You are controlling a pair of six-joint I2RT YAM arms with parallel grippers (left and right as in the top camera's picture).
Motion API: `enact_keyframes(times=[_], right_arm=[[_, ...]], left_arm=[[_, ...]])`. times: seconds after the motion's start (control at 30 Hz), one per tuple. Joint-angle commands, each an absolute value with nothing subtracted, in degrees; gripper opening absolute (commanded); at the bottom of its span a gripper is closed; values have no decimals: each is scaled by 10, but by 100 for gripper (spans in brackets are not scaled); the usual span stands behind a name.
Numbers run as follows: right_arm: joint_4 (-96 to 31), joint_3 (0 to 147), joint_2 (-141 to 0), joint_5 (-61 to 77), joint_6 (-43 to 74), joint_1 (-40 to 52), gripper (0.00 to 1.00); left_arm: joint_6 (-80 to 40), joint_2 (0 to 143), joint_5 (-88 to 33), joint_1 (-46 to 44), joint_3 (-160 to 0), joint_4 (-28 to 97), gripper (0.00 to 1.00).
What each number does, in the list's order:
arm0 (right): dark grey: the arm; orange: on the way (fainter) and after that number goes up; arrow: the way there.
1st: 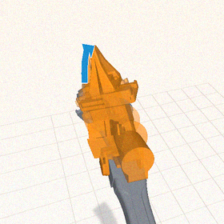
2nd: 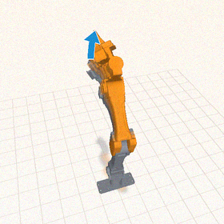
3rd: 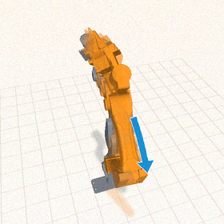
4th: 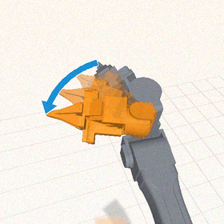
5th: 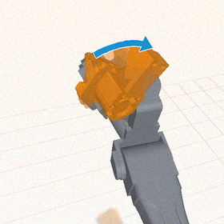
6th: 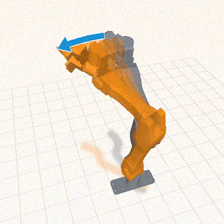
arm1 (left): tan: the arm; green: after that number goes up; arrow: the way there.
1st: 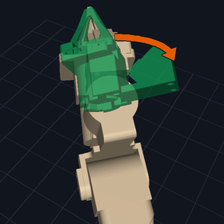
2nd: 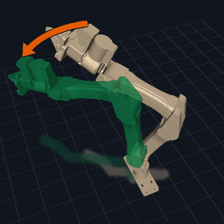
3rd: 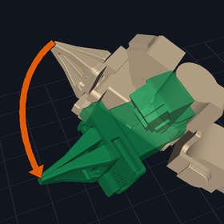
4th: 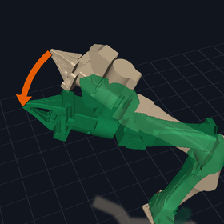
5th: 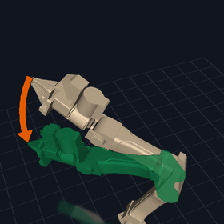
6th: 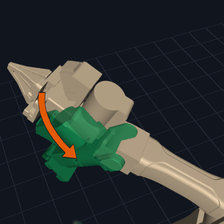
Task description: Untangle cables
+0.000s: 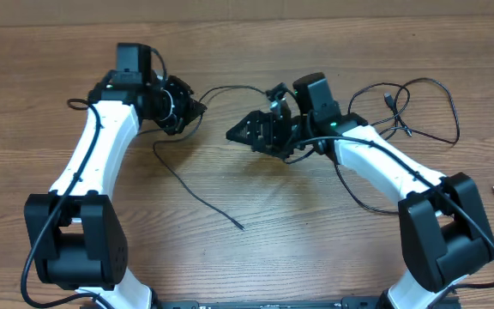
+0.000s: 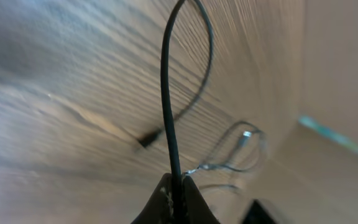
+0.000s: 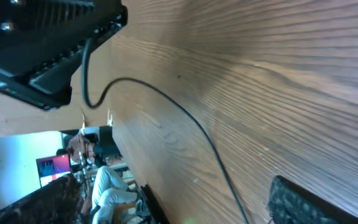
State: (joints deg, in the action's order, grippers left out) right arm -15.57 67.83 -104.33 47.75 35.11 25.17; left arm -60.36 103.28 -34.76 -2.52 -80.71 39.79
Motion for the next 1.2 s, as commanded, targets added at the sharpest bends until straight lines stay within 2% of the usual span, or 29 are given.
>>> enact_keyframes(times=[0.0, 0.27, 0.6, 0.73, 0.87, 0.93, 0.97, 1.0, 1.17], right_arm=[[-133, 678, -1041, 442, 409, 268, 88], [-69, 678, -1041, 364, 516, 319, 73], [-26, 678, -1041, 341, 551, 351, 67], [-27, 678, -1041, 317, 558, 353, 57], [-37, 678, -1041, 286, 557, 356, 40], [-48, 678, -1041, 263, 555, 356, 23], [-57, 678, -1041, 248, 550, 356, 10], [-70, 678, -1041, 237, 530, 356, 4], [-83, 678, -1041, 237, 448, 355, 4]], left_arm=[[-684, 1038, -421, -28, -808, 399, 4], [-684, 1038, -403, -34, -808, 403, 4], [-684, 1038, -378, -45, -808, 414, 4], [-684, 1038, -437, -46, -808, 420, 4], [-683, 1038, -462, -46, -808, 420, 4], [-679, 1038, -455, -46, -808, 424, 4], [-669, 1038, -449, -46, -808, 427, 4], [-645, 1038, -437, -46, -808, 430, 4], [-539, 1038, -366, -46, -808, 446, 9]])
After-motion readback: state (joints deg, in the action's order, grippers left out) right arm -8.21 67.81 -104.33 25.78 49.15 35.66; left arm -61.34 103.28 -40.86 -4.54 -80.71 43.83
